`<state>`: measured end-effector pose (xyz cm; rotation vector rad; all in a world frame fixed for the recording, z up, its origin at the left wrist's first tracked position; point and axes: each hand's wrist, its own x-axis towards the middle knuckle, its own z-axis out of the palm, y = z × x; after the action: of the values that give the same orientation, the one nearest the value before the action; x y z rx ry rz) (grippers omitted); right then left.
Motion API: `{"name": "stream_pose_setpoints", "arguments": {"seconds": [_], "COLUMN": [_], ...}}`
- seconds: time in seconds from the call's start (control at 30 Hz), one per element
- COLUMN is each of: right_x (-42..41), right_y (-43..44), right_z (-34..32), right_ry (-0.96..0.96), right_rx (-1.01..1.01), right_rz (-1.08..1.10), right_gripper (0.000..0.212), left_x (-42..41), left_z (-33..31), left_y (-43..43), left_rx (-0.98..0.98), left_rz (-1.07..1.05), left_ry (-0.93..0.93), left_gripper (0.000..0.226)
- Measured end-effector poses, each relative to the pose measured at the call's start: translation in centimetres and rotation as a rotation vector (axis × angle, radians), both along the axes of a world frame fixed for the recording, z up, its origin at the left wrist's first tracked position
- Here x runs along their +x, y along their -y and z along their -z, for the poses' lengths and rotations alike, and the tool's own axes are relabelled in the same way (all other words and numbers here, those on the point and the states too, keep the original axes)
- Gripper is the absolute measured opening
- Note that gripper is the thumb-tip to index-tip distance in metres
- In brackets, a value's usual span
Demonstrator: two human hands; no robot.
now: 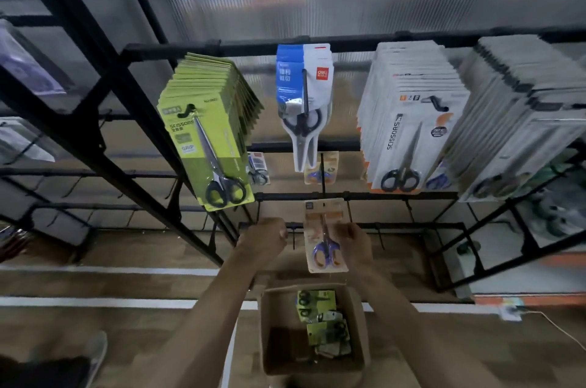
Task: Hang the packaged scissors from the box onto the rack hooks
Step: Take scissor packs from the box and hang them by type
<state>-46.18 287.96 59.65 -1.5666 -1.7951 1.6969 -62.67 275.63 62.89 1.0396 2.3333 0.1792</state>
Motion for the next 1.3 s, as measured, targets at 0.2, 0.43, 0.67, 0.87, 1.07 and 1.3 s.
{"name": "stream_pose_setpoints", "arguments": {"seconds": [0.2, 0.43, 0.67, 0.87, 1.07, 1.3], "right_x": [1.2, 1.3, 1.3, 1.6, 1.0, -3.2], "right_y": [0.0, -0.8, -1.1, -0.9, -1.0, -3.5], "right_z": [0.3, -0.3, -0.5, 0.2, 0.0, -0.4], "right_ry": [-0.052, -0.008, 0.027, 0.064, 0.05, 0.093], "right_rx": [-0.031, 0.059, 0.057, 0.042, -0.015, 0.029], "right_rz": [0.016, -0.111, -0.125, -0.098, -0.043, -0.053], "right_gripper": [0.009, 0.005, 0.014, 0.016, 0.014, 0.049], "left_x": [-0.3, 0.5, 0.6, 0.9, 1.2, 0.8], "left_z": [0.3, -0.5, -1.8, -1.5, -1.4, -1.7], "left_y": [-0.2, -0.5, -0.7, -0.4, 0.1, 0.1], "left_rx": [0.031, 0.027, 0.057, 0.034, 0.036, 0.018], "left_rz": [-0.027, 0.008, -0.017, 0.0, -0.01, -0.035], "left_ry": [-0.007, -0.037, -0.041, -0.043, -0.036, -0.054], "left_gripper": [0.015, 0.014, 0.013, 0.013, 0.015, 0.02]}}
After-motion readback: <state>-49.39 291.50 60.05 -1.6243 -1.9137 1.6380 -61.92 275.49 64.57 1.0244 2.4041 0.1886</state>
